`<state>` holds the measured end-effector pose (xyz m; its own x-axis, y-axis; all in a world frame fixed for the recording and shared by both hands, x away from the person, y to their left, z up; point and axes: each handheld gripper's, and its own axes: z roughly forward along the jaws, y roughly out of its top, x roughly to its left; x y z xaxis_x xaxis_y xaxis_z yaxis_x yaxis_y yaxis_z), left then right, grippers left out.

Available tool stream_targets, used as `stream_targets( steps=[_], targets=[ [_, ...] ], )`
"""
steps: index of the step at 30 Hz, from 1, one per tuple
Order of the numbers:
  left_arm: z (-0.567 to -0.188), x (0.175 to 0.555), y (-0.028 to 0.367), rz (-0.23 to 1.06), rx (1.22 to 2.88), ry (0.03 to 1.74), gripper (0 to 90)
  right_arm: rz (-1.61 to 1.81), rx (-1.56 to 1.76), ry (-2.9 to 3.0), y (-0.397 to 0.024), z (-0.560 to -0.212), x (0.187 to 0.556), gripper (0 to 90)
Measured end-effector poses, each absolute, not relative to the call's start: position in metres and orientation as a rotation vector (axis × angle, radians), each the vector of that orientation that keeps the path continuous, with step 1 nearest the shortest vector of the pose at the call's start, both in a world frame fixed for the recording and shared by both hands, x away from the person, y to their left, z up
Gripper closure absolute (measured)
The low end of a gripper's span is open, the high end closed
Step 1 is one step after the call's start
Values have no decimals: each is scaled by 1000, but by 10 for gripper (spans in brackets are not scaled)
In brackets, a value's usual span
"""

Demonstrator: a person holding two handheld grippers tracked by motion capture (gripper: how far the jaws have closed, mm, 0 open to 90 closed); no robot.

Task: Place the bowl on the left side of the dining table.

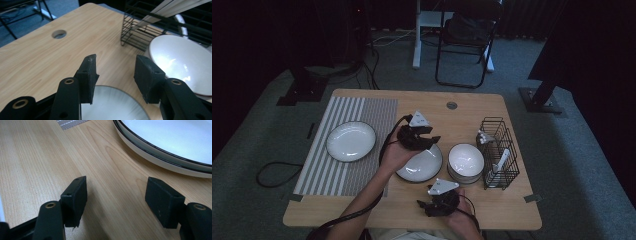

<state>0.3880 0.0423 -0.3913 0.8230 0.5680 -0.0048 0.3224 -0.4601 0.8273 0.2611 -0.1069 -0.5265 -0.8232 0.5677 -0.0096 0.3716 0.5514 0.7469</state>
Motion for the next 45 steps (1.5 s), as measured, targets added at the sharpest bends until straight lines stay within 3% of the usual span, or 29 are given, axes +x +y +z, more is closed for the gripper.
stream_targets(
  steps=[12, 24, 28, 45],
  targets=[
    [-398, 383, 8, 261, 2140, 596, 555, 1136, 787, 2539, -107, -526, 261, 337],
    [-412, 388, -17, 193, 2189, 615, 642, 1134, 788, 2538, -107, -526, 260, 337],
    [-417, 390, -21, 167, 2206, 630, 708, 1133, 788, 2536, -107, -526, 260, 337],
    [-429, 394, -36, 121, 2272, 659, 729, 1133, 785, 2533, -107, -527, 260, 337]
  ],
)
